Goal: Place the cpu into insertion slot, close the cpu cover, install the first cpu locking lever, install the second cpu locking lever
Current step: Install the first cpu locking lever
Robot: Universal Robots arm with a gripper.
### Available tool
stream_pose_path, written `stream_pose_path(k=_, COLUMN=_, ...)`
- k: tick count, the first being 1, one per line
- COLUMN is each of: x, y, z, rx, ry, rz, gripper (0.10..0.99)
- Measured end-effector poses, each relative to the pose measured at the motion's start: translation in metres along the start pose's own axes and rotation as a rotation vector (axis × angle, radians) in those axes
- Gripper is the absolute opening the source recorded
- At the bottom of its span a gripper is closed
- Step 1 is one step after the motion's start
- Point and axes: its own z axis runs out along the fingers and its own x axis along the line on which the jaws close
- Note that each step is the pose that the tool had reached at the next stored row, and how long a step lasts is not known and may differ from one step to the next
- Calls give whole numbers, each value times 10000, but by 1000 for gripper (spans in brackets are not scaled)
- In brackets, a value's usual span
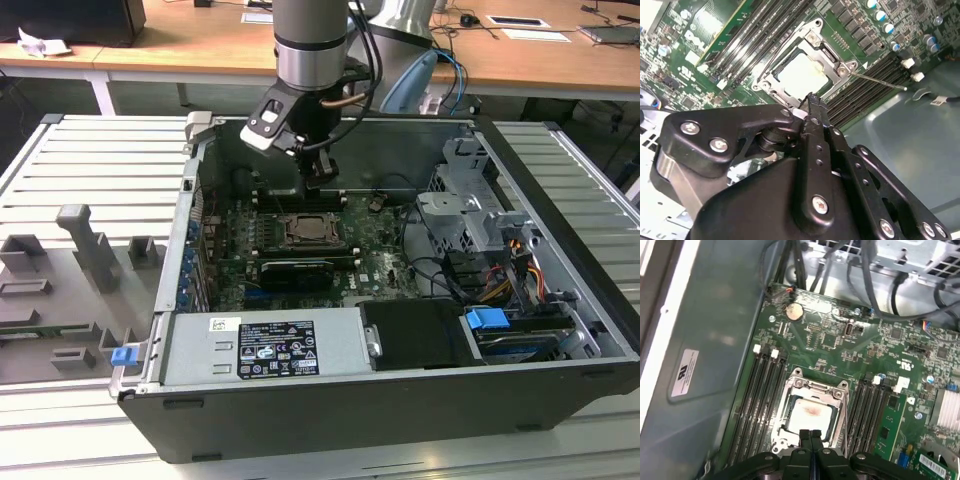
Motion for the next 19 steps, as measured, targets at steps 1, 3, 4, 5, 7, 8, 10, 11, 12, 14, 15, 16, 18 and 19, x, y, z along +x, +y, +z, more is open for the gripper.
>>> stream_pose_path(k=1, x=0, y=0, z=0, rx=1, ry=6, rz=-95, gripper=106)
stream_pose_path(k=3, x=0, y=0, z=0, rx=4, ry=21, rz=-310, gripper=106)
stream_pose_path(k=4, x=0, y=0, z=0, rx=6, ry=28, rz=-424, gripper=106)
stream_pose_path(k=5, x=0, y=0, z=0, rx=8, ry=35, rz=-527, gripper=106)
stream_pose_path(k=7, x=0, y=0, z=0, rx=13, ry=55, rz=-836, gripper=106)
stream_pose_path(k=8, x=0, y=0, z=0, rx=13, ry=59, rz=-911, gripper=106)
stream_pose_path(k=10, x=0, y=0, z=0, rx=17, ry=75, rz=-1149, gripper=106)
stream_pose_path(k=11, x=0, y=0, z=0, rx=19, ry=86, rz=-1319, gripper=106)
stream_pose_path(k=12, x=0, y=0, z=0, rx=20, ry=92, rz=-1408, gripper=106)
stream_pose_path(k=14, x=0, y=0, z=0, rx=23, ry=103, rz=-1591, gripper=106)
stream_pose_path(k=15, x=0, y=0, z=0, rx=25, ry=109, rz=-1682, gripper=106)
stream_pose_path(k=16, x=0, y=0, z=0, rx=28, ry=121, rz=-1863, gripper=106)
stream_pose_path(k=18, x=0, y=0, z=0, rx=32, ry=142, rz=-2186, gripper=106)
stream_pose_path(k=19, x=0, y=0, z=0, rx=35, ry=156, rz=-2401, gripper=106)
